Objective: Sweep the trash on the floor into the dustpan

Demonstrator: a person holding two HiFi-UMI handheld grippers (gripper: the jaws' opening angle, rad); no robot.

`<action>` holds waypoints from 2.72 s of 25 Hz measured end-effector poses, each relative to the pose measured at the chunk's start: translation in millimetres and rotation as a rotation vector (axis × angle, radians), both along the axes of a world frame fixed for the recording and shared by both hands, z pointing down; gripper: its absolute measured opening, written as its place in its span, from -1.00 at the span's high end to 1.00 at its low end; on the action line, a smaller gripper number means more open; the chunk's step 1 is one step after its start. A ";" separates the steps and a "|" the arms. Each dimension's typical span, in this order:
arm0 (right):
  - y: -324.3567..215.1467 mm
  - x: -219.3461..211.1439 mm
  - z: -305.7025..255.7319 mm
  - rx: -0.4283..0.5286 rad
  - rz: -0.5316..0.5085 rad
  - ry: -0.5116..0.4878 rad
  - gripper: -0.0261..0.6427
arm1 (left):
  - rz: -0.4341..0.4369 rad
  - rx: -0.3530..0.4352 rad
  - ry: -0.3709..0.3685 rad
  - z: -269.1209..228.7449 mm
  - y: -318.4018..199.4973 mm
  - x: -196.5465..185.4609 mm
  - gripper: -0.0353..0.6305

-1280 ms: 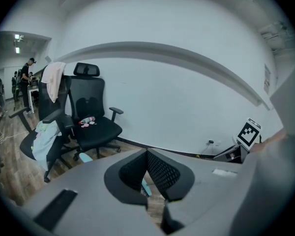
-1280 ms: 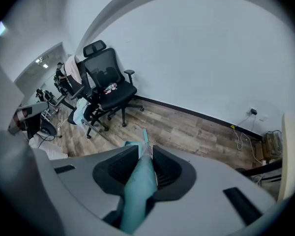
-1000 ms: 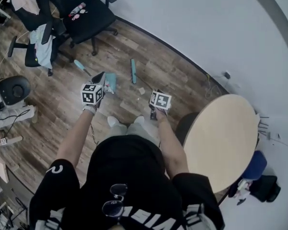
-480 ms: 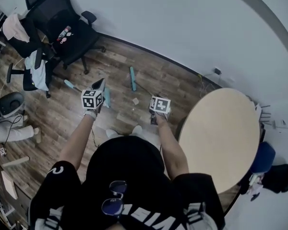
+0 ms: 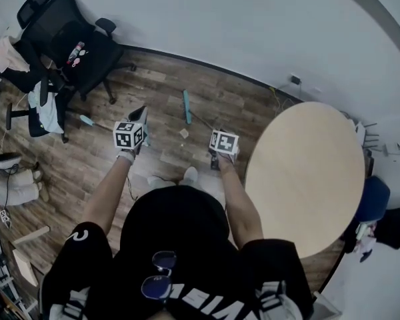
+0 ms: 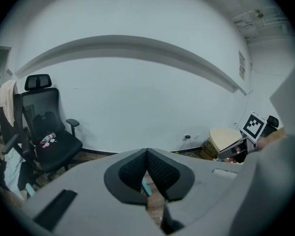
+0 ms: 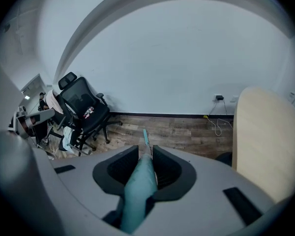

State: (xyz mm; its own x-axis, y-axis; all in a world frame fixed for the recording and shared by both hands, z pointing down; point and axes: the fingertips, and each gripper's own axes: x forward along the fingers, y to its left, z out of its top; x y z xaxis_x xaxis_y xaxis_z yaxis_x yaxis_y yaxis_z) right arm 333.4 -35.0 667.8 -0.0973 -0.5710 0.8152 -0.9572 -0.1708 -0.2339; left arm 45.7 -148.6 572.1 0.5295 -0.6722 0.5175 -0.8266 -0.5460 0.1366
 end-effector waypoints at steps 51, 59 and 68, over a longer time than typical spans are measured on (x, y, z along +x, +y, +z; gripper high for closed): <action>93.5 -166.6 186.2 -0.360 0.249 0.189 0.67 | 0.353 -0.114 0.010 136.3 -9.2 -117.8 0.90; 32.2 -266.3 190.7 -0.237 0.188 0.047 0.67 | 0.235 -0.107 0.022 136.7 -20.7 -214.5 0.90; -19.7 -370.3 194.6 -0.164 0.066 -0.050 0.67 | 0.087 -0.088 0.027 130.2 -28.0 -311.7 0.90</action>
State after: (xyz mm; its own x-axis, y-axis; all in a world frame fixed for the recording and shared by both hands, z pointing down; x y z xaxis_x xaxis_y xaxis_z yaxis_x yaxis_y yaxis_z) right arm -36.9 -54.8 862.3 -0.1062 -0.4369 0.8932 -0.9305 -0.2730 -0.2442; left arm -266.0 -176.6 702.3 0.5983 -0.5756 0.5574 -0.7718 -0.6008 0.2082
